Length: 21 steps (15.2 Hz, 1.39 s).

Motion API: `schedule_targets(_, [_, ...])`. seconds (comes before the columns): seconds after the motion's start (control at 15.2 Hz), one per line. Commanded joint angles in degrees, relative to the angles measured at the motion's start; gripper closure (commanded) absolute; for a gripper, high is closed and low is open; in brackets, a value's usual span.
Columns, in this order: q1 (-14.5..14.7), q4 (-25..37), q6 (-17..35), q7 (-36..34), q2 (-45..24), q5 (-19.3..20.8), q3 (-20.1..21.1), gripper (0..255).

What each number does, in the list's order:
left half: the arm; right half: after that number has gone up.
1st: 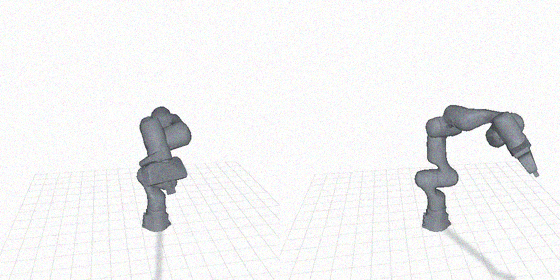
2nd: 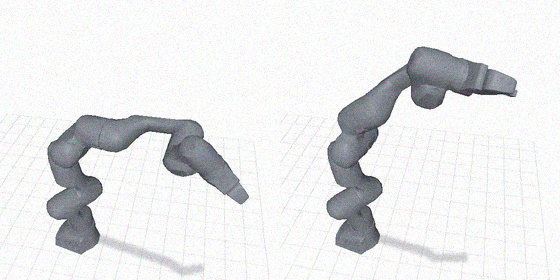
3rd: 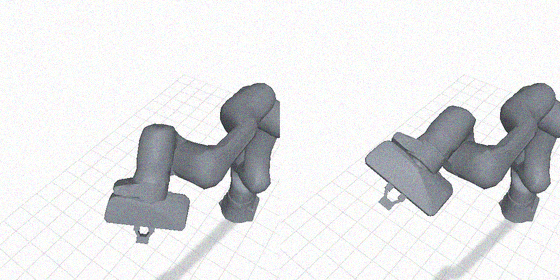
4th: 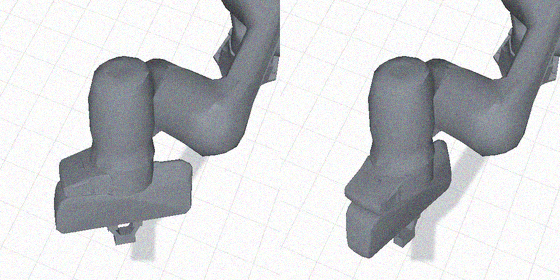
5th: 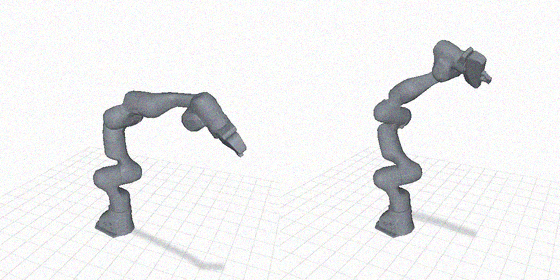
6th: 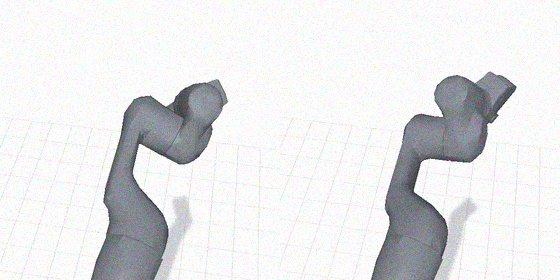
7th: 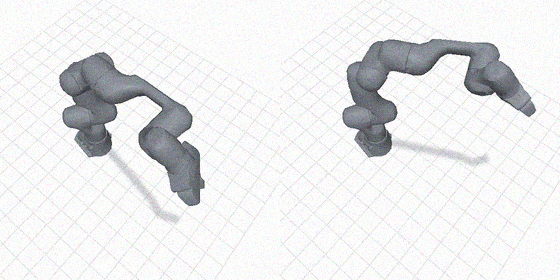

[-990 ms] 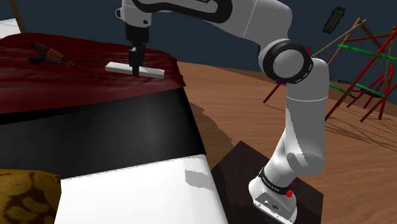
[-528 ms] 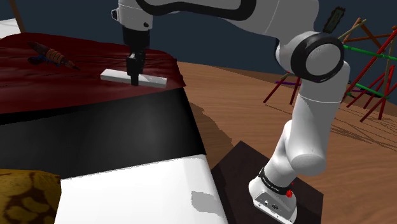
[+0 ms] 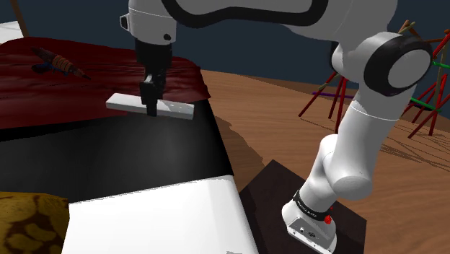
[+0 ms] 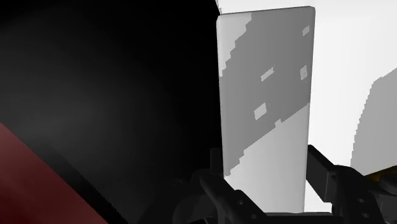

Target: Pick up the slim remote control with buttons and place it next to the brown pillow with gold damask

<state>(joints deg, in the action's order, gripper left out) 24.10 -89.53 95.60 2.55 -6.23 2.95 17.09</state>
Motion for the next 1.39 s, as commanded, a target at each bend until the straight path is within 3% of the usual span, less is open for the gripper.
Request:
schedule_targets(0.0, [1.2, -2.5, 0.5, -2.3, 2.0, -0.5, 1.0, 255])
schedule_targets(0.66, [7.5, -7.1, 1.1, -14.6, 6.0, -1.7, 7.0, 255])
schedule_targets(1.32, [14.7, -4.7, 0.3, -28.7, 3.8, -0.6, 13.9, 255])
